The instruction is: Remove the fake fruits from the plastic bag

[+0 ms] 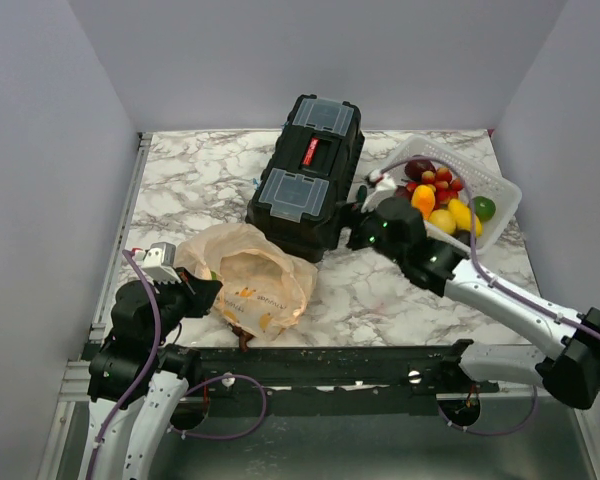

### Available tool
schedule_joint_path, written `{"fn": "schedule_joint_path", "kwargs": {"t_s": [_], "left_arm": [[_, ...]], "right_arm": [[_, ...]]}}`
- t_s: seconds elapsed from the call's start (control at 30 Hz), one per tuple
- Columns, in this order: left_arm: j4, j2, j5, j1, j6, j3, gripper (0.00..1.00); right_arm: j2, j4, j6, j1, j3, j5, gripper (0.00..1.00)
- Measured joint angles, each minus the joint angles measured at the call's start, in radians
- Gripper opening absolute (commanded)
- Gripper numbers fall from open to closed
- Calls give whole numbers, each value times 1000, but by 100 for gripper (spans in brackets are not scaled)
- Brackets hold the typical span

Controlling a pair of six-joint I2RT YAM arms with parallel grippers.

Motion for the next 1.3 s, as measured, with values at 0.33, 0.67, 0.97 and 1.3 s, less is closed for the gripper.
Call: {"fn": "schedule_joint_path", "kwargs": {"t_s": [0.33, 0.67, 0.97, 1.3], "left_arm": [[-3, 0, 0, 0, -15, 23, 0], [90, 142, 71, 0, -69, 191, 0], [114, 300, 159, -2, -85, 236, 0], [-50, 99, 80, -3, -15, 159, 0]], "right_arm": [[283, 209, 40, 450, 124, -76, 74], [554, 206, 133, 449, 207, -93, 65], [694, 207, 150, 439, 302, -118, 86], [807, 257, 13, 433, 380, -286, 99]]}}
